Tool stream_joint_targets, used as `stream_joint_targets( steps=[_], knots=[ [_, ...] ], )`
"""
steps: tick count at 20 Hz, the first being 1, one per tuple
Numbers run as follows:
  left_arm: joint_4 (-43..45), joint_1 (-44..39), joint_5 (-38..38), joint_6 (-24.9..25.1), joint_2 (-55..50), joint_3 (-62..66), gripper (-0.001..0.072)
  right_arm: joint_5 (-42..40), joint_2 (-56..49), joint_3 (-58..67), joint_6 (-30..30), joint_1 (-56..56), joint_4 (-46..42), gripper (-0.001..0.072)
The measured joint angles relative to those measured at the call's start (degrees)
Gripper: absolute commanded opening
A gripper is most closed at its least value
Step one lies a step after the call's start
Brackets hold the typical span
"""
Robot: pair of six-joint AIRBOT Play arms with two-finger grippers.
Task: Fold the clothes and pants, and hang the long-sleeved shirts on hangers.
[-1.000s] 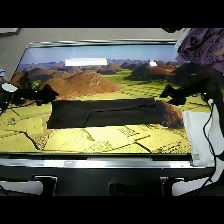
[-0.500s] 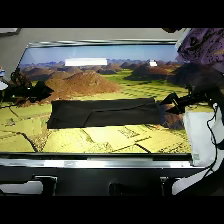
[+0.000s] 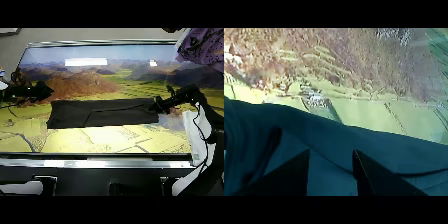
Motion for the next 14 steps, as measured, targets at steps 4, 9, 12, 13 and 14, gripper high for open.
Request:
stream_joint_targets(
  steps=[4, 9, 12, 13, 14],
  knots=[
    [-0.28, -4.35, 0.5, -0.61, -0.26, 0.0, 0.002, 0.48, 5.99, 0.02, 4.63, 0.92, -3.1, 0.0037],
    [-0.5, -17.27, 3.56, -6.73, -4.35, 0.02, 0.0019, -1.88, 17.0, 0.26, 16.02, 1.16, -12.68, 0.0037],
    [-1.09, -27.36, 8.13, -11.3, -7.87, 0.02, 0.0018, -4.42, 23.04, 0.35, 21.57, 1.18, -18.01, 0.0037],
    [-1.97, -30.99, 10.23, -12.72, -9.2, 0.17, 0.0018, -5.18, 24.7, 0.39, 22.99, 1.18, -19.63, 0.0038],
    [-3.28, -34.21, 12.33, -13.84, -10.56, 0.5, 0.0018, -6.29, 26.4, 0.55, 24.28, 1.18, -21.4, 0.0038]
  ],
)
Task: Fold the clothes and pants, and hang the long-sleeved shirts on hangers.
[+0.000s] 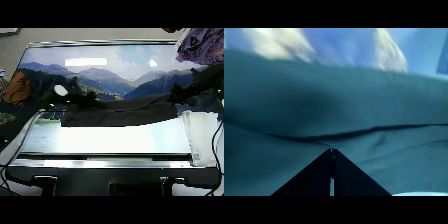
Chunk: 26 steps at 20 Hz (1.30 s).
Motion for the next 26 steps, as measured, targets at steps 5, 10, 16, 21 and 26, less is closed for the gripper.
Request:
stream_joint_targets(
  steps=[5, 10, 16, 21, 26],
  knots=[
    [-7.56, -13.84, 6.88, -2.67, -8.83, 6.91, 0.0018, -4.59, 5.22, 2.19, 3.43, 0.0, -6.95, 0.0038],
    [-10.08, -21.64, 8.76, -7.34, -17.7, 17.05, 0.0018, -6.8, 6.56, 6.49, 4.98, 0.0, -9.7, 0.0038],
    [-13.27, -25.31, 8.57, -9.7, -24.63, 26.36, 0.0016, -8.02, 6.82, 9.42, 5.62, 0.0, -10.38, 0.0038],
    [-5.88, -21.11, 0.87, -9.94, -21.57, 28.13, 0.0016, -6.27, 6.82, 9.81, 7.61, 0.0, -9.38, 0.0037],
    [14.8, -10.34, -13.38, -10.05, -10.16, 28.48, 0.0018, -2.32, 6.82, 9.88, 13.6, 3.48, -2.19, 0.0037]
  ],
)
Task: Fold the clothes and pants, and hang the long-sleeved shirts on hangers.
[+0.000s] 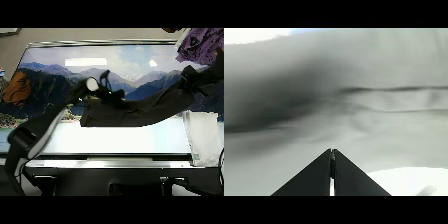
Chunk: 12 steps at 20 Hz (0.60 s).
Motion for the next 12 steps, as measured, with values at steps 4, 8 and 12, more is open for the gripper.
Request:
stream_joint_targets(
  steps=[4, 8, 12],
  knots=[
    [10.21, 10.88, -9.38, 2.86, 9.35, 0.07, 0.0019, 5.16, -0.09, 0.0, 8.52, 10.19, 1.75, 0.0037],
    [13.99, 20.72, -16.52, 6.8, 15.45, 0.07, 0.0019, 13.38, -1.64, 0.0, 18.86, 22.86, 0.09, 0.0037],
    [15.23, 27.56, -21.18, 9.09, 17.94, 0.07, 0.002, 21.09, -5.31, -0.02, 27.19, 32.76, -1.4, 0.0037]
  ],
)
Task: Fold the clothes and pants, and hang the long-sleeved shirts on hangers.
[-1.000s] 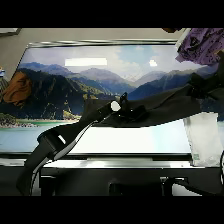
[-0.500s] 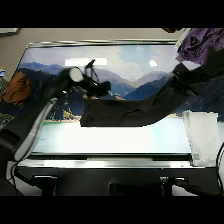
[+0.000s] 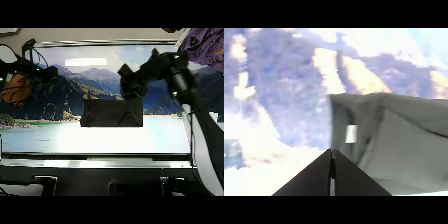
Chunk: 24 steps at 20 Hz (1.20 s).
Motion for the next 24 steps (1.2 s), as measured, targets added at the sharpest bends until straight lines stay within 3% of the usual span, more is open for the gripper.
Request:
stream_joint_targets(
  steps=[7, 16, 19, 20, 21, 22, 24],
  knots=[
    [0.63, 4.13, -2.49, 1.2, 0.83, 0.0, 0.002, 11.69, -7.45, 0.0, 9.25, 9.25, -0.55, 0.0038],
    [0.7, 4.57, -2.89, 1.38, 0.92, 0.0, 0.002, 19.45, -14.19, 0.0, 13.92, 13.42, -0.04, 0.0044],
    [0.7, 4.57, -2.99, 1.38, 0.92, 0.0, 0.002, 22.69, -16.09, 0.0, 14.29, 13.66, 1.11, 0.0291],
    [0.7, 4.59, -2.99, 1.38, 0.92, 0.0, 0.002, 24.02, -16.48, 0.0, 13.84, 13.73, 1.81, 0.0295],
    [0.7, 4.57, -2.99, 1.38, 0.92, 0.0, 0.002, 25.49, -16.65, 0.0, 12.83, 13.75, 2.78, 0.0372],
    [0.7, 4.57, -2.99, 1.38, 0.92, 0.0, 0.002, 26.93, -16.65, 0.0, 11.41, 13.75, 3.89, 0.0498],
    [0.72, 4.57, -2.99, 1.38, 0.92, 0.0, 0.002, 28.7, -15.89, 0.0, 8.13, 13.7, 5.68, 0.0522]
  ],
)
